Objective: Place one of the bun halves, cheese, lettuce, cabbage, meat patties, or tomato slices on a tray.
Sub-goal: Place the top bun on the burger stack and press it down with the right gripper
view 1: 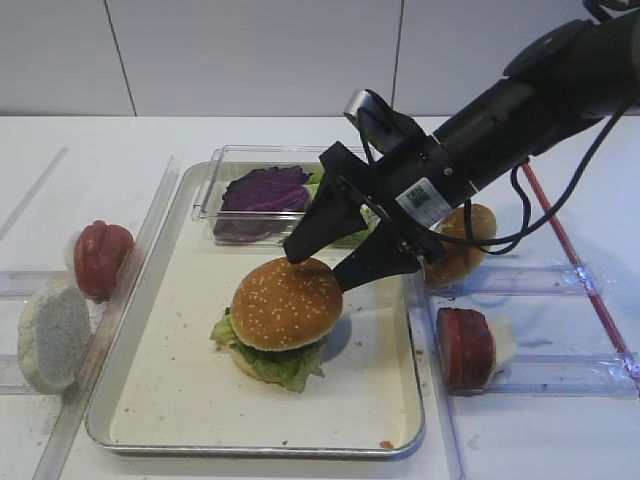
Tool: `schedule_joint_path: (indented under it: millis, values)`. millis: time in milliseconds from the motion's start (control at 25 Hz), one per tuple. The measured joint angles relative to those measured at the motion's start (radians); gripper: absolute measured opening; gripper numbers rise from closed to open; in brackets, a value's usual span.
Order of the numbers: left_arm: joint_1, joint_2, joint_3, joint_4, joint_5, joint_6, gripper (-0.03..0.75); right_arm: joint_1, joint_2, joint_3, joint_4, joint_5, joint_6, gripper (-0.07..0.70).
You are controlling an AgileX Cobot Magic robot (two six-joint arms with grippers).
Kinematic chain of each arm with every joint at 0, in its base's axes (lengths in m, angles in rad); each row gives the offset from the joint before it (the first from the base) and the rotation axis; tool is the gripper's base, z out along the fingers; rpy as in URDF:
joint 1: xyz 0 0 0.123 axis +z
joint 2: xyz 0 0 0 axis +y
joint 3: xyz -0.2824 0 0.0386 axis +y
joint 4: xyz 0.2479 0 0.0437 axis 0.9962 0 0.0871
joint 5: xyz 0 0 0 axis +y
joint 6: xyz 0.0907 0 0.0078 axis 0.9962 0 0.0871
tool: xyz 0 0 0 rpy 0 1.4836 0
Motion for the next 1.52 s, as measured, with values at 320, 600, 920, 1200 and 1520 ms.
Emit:
schedule_joint_path:
  millis: [320,600,920,1200,1520]
  values:
    - [0.0,0.0,0.0,0.0,0.0,0.0,0.428,0.0,0.0,0.0,-0.008,0.002,0.005,0.506]
    - [0.0,0.0,0.0,0.0,0.0,0.0,0.429,0.0,0.0,0.0,-0.029,0.004,0.023,0.501]
    - [0.0,0.0,0.0,0.0,0.0,0.0,0.428,0.0,-0.005,0.0,-0.053,0.006,0.042,0.498]
    - [0.0,0.0,0.0,0.0,0.0,0.0,0.428,0.0,-0.043,-0.041,-0.065,0.01,0.075,0.498]
    - [0.0,0.0,0.0,0.0,0.0,0.0,0.428,0.0,-0.064,-0.123,-0.151,0.017,0.16,0.498]
